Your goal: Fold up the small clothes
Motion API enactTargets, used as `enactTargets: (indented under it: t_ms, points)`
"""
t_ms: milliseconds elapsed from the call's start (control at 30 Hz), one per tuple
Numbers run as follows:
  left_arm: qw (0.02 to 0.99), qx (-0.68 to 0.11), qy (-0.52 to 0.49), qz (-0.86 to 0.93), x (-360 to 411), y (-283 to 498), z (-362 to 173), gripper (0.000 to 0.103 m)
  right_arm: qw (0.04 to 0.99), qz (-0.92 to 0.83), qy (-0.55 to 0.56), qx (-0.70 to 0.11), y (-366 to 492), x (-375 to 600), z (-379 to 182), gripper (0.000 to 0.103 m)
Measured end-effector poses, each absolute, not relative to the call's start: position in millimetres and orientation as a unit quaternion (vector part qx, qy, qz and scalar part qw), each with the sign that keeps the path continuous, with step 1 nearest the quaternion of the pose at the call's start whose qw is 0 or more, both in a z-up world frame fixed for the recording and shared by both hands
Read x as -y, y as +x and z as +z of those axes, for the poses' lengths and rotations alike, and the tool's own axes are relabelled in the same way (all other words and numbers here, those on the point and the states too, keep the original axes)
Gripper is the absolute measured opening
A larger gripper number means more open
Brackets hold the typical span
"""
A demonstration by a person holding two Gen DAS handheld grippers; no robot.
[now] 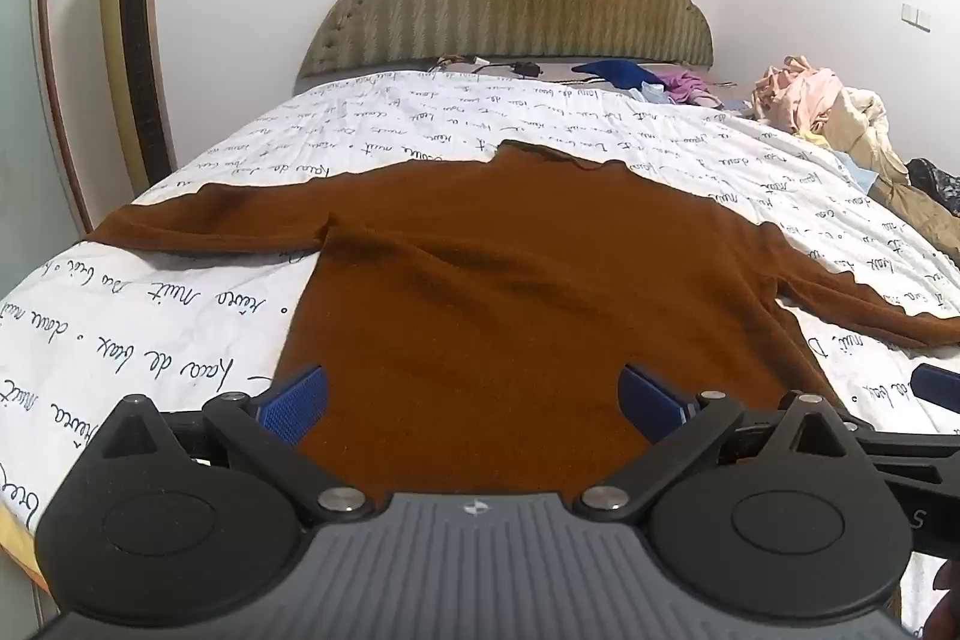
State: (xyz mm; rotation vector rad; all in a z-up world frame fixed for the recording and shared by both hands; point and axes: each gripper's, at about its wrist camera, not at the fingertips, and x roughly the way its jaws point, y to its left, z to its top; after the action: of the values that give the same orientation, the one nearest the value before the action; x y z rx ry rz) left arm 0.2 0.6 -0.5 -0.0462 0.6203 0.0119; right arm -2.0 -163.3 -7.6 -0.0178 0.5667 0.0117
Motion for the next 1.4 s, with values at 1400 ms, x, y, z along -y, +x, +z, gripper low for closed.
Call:
enactTargets:
  t_ms: [1400]
  points:
    - [0.950,-0.313,-0.011,0.008,1,2,-6,0.103,0.957,-0.004,0.013,-0.289,4,176,-19,0.103]
